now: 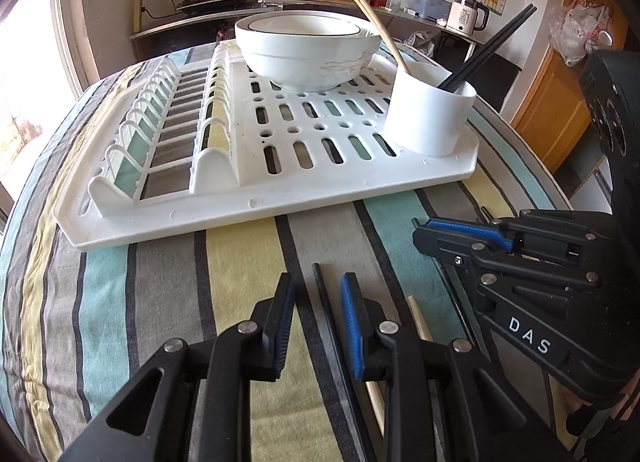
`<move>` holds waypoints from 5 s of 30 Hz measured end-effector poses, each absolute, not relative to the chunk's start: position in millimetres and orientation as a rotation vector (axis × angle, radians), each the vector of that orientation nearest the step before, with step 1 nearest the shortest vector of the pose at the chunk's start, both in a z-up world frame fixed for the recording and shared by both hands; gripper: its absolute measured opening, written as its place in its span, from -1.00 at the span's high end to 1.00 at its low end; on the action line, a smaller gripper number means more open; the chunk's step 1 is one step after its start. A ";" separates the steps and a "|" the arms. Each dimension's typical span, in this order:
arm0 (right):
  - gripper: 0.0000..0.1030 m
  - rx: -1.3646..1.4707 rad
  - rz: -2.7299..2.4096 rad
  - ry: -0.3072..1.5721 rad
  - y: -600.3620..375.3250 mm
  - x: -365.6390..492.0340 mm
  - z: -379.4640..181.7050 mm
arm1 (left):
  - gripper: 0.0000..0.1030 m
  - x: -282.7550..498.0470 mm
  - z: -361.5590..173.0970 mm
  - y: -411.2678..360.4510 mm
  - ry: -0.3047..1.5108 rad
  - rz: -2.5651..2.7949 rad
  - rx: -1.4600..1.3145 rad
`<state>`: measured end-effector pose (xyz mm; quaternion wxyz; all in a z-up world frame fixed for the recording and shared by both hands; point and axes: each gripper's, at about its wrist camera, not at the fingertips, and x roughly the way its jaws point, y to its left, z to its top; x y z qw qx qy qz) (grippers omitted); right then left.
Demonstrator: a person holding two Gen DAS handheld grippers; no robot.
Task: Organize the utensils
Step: 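Close left tool on a chopstick while right tool grasps another chopstick, then lift both held chopsticks and carry them over the white cup, then open right tool over the cup while left tool releases its chopstick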
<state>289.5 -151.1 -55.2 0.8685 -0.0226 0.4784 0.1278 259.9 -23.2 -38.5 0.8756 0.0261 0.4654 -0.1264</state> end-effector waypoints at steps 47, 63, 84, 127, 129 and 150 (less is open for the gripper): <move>0.94 0.025 0.282 0.469 -209.5 147.1 119.1 | 0.92 159.0 134.7 12.7 0.554 -0.303 0.007; 0.94 0.018 0.236 0.399 -224.8 184.6 163.2 | 0.93 223.5 178.6 -18.9 0.554 -0.348 0.003; 0.95 0.072 0.209 0.332 -240.2 244.7 197.4 | 0.94 297.5 223.3 -65.6 0.538 -0.407 -0.002; 0.94 0.144 0.135 0.523 -281.3 305.6 124.2 | 1.00 350.7 125.4 -29.0 0.717 -0.307 -0.060; 0.94 0.140 0.136 0.529 -282.6 302.8 124.2 | 1.00 346.8 125.4 -26.0 0.707 -0.305 -0.064; 0.71 0.122 0.208 0.483 -277.0 200.4 107.9 | 0.85 234.3 97.6 -16.4 0.636 -0.308 0.001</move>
